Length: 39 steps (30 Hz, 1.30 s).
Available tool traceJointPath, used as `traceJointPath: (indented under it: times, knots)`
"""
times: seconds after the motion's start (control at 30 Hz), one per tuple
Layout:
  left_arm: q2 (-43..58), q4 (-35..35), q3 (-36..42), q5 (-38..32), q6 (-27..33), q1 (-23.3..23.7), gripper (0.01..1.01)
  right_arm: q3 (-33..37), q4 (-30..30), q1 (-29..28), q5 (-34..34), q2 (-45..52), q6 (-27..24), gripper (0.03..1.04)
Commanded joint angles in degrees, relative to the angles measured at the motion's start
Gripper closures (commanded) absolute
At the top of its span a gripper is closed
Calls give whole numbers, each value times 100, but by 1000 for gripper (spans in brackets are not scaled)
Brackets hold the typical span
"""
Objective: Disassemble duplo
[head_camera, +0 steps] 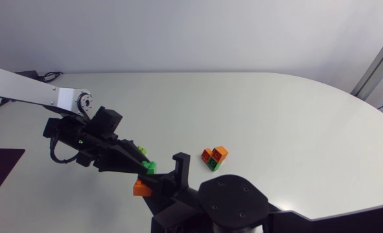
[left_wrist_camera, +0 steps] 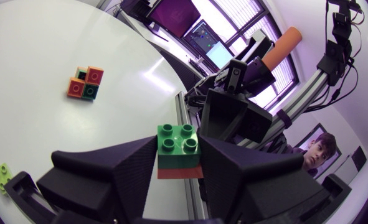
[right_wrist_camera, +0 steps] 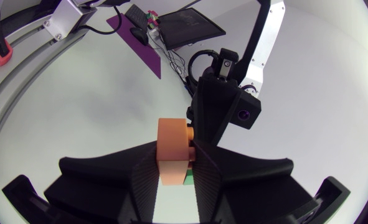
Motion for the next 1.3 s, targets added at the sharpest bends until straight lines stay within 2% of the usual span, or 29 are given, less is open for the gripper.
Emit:
traceJointPath:
  times: [0.0,0.47,1.0,1.27]
  knots:
    - [101,-258,77,118,318,-76,702,12,73,22,43,71,-178,854]
    - [206,-715,33,127,1039,-146,762,12,73,22,43,53,-178,854]
    - [285,-856,112,223,1162,-49,772,-14,73,39,43,71,-222,854]
    - [347,-1419,147,250,1804,30,772,-32,73,30,43,79,-257,854]
